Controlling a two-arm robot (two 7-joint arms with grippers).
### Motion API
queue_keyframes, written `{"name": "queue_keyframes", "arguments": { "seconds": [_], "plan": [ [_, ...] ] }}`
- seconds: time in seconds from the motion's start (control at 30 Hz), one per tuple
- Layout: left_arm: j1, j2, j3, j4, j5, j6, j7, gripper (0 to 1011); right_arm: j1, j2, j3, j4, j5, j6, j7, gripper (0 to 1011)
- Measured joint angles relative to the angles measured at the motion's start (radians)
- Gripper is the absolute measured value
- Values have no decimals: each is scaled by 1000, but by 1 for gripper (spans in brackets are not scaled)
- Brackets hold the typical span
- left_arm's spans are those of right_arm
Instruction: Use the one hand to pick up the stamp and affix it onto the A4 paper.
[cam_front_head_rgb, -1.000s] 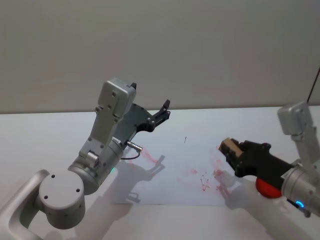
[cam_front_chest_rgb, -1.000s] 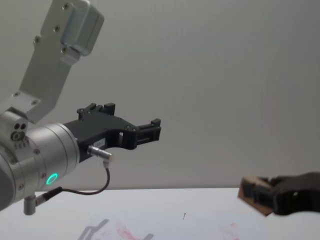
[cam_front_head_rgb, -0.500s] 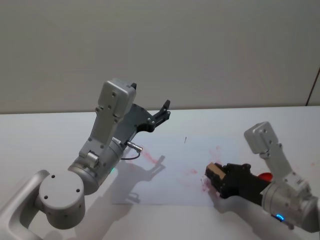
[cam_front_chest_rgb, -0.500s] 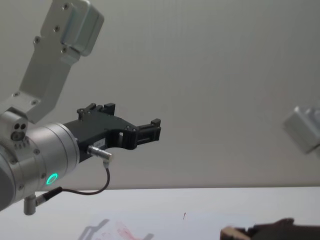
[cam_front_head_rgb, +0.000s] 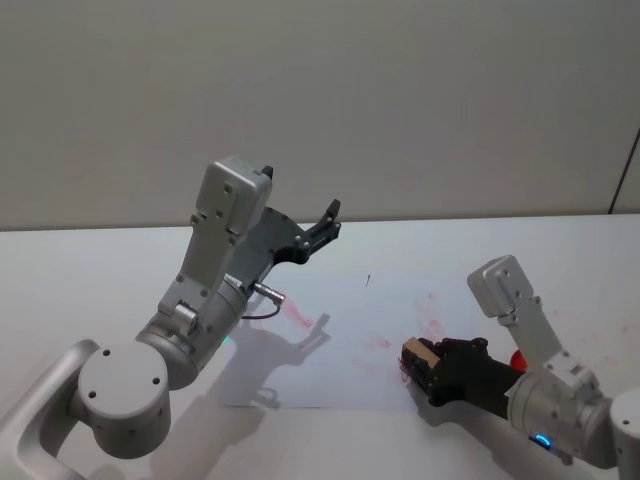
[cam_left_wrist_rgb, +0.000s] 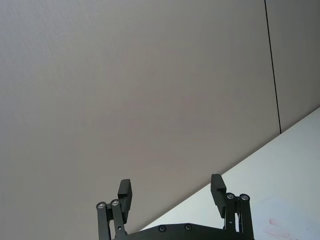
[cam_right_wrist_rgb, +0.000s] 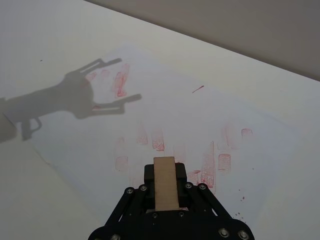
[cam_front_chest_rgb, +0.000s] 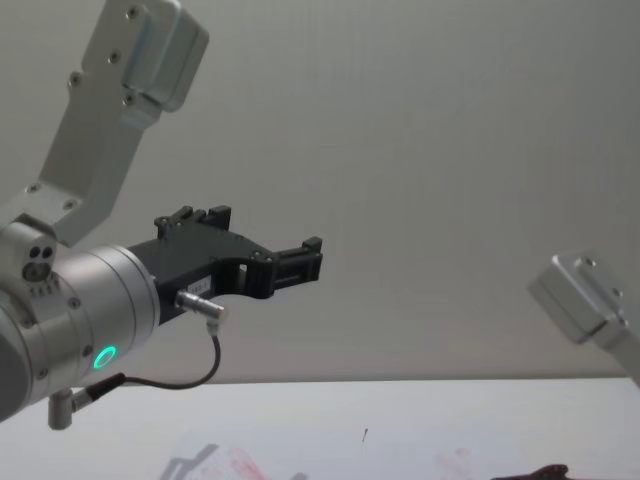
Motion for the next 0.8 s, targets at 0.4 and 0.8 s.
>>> {"name": "queue_keyframes", "arguments": {
  "seconds": [0.4,0.8],
  "plan": [
    [0,0,0,0,0,0,0,1001,6,-9,1,-2,32,-18,-37,218],
    [0,0,0,0,0,0,0,1001,0,10,51,-114,152,-31,-132,218]
  ]
}}
